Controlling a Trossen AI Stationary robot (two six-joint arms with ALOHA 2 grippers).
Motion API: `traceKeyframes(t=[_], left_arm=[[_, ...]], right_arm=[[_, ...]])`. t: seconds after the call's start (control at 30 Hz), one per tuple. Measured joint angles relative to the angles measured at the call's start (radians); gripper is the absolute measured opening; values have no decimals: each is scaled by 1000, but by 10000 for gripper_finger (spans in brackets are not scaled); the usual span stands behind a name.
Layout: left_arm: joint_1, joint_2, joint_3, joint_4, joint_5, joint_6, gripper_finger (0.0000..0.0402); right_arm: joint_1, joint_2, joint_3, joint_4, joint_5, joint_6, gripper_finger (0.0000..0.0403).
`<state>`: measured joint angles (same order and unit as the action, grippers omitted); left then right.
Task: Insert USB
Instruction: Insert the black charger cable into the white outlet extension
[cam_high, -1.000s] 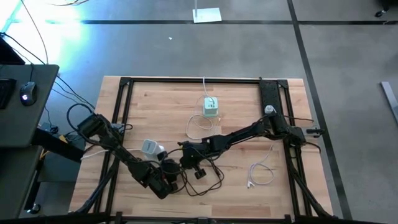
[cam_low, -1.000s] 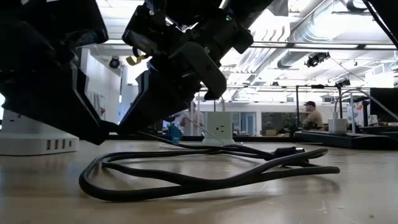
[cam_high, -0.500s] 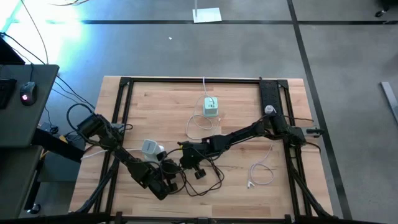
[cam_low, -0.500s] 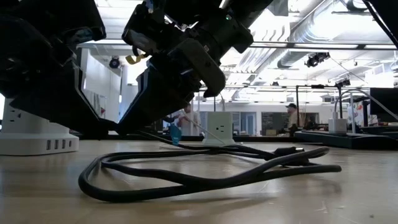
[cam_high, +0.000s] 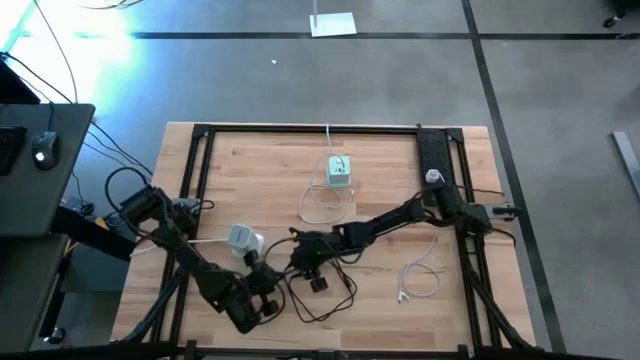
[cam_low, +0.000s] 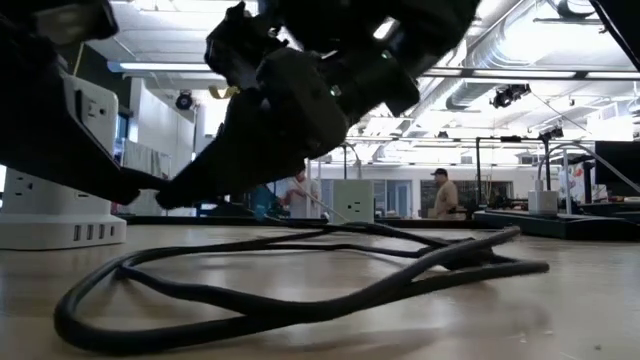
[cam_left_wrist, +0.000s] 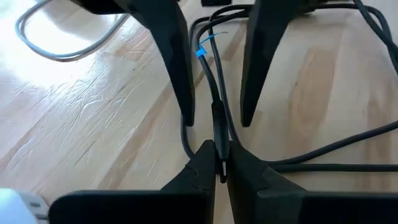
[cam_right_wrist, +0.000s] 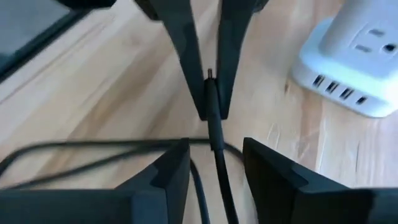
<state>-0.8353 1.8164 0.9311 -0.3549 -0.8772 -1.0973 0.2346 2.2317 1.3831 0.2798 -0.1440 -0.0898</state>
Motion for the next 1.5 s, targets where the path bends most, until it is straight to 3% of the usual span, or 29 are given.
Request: traceKeyframes(t=[0.13, 0.4, 0.97, 1.2, 1.3, 1.4, 1.5], left_arm=[[-13, 0, 0, 0, -16, -10, 0], [-12, -1, 0, 1, -33, -18, 0], [-17, -1, 0, 14, -36, -18, 0], [-17, -1, 0, 15, -41, -17, 0], [-17, -1, 0, 15, -38, -15, 1], [-14, -13, 11, -34, 17, 51, 17], [7, -49, 69, -226, 146, 55, 41]], right_arm=[[33, 0, -39, 152, 43, 5, 132], [56, 1, -45, 165, 191, 30, 103], [52, 7, -45, 160, 186, 22, 82], [50, 7, -45, 170, 144, 18, 17], [51, 7, -45, 169, 154, 31, 8], [44, 7, -45, 162, 181, 108, 4], [29, 7, -24, 104, 222, 197, 3]])
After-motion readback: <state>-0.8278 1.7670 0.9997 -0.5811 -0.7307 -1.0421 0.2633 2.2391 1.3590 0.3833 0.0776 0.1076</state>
